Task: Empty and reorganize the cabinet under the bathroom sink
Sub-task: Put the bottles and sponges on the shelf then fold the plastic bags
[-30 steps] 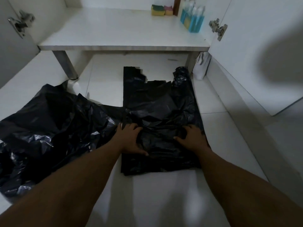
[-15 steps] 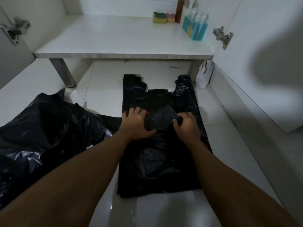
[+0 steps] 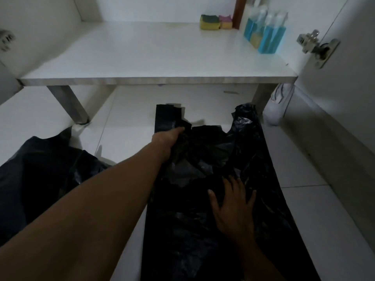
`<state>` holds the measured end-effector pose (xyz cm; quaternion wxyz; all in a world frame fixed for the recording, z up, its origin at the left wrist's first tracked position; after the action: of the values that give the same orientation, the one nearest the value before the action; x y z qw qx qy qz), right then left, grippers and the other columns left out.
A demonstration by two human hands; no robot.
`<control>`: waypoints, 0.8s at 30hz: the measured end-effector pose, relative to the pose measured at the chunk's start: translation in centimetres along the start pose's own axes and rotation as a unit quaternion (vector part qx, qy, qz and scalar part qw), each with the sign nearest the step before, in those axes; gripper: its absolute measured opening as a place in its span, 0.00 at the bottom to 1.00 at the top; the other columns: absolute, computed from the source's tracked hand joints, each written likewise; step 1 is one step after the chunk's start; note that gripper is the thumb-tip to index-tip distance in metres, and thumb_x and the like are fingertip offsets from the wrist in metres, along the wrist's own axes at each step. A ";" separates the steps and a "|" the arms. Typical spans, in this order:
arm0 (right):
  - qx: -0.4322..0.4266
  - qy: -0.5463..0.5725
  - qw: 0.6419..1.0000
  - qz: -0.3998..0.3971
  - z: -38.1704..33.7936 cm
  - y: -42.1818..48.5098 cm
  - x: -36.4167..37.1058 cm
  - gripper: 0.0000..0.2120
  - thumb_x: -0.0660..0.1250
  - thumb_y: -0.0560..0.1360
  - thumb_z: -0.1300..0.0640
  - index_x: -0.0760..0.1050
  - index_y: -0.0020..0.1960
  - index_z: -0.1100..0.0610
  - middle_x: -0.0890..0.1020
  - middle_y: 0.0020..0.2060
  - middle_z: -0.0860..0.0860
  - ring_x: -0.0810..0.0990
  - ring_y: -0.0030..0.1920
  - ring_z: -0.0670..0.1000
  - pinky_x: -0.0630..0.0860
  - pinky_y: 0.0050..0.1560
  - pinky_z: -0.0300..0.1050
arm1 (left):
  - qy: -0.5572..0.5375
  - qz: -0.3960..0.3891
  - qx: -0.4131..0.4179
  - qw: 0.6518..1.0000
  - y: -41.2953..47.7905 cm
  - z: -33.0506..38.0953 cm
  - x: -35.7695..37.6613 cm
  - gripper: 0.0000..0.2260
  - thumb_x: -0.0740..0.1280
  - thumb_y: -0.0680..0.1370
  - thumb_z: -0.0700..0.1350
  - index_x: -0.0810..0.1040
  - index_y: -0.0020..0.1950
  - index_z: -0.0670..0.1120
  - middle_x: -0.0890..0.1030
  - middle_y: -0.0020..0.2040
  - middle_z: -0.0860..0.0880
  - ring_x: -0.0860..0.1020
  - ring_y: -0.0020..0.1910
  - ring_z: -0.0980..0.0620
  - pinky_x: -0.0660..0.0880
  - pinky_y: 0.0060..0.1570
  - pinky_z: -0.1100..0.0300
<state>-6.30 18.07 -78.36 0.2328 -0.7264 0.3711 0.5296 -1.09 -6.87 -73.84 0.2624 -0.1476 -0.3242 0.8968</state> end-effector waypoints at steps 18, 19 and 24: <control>0.008 -0.010 0.997 -0.071 -0.3 0.4 0.1 0.39 0.31 0.73 0.28 0.42 0.79 0.44 0.45 0.78 0.40 0.34 0.77 0.45 0.30 0.73 0.62 | 0.155 0.248 0.371 0.882 -0.7 9.5 -6.4 0.16 0.69 0.76 0.49 0.75 0.62 0.48 0.78 0.57 0.47 0.78 0.58 0.46 0.76 0.54 0.53; 0.008 0.013 0.998 -0.066 -0.3 0.3 -0.1 0.38 0.32 0.73 0.28 0.43 0.79 0.44 0.46 0.78 0.39 0.35 0.77 0.44 0.30 0.74 0.61 | 0.279 0.257 0.442 0.813 -2.5 9.3 -4.6 0.18 0.69 0.74 0.54 0.76 0.61 0.50 0.78 0.57 0.48 0.76 0.59 0.46 0.74 0.57 0.51; 0.158 0.335 0.929 0.024 1.4 1.2 -1.7 0.24 0.49 0.81 0.38 0.62 0.74 0.42 0.68 0.72 0.41 0.55 0.74 0.41 0.43 0.78 0.52 | 0.725 -0.082 0.446 0.518 -8.1 -1.3 8.7 0.46 0.59 0.62 0.80 0.68 0.71 0.52 0.72 0.69 0.48 0.69 0.66 0.45 0.60 0.66 0.40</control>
<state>-8.39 18.83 -77.17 0.1934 -0.8062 0.5239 0.1954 -4.62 3.99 -70.33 0.5100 -0.5833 0.4103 0.4810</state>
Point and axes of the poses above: each hand's wrist, its own y-axis towards the middle knuckle, its own x-axis out of the palm, z = x × y, the point moved 7 cm from there along y, towards the middle knuckle
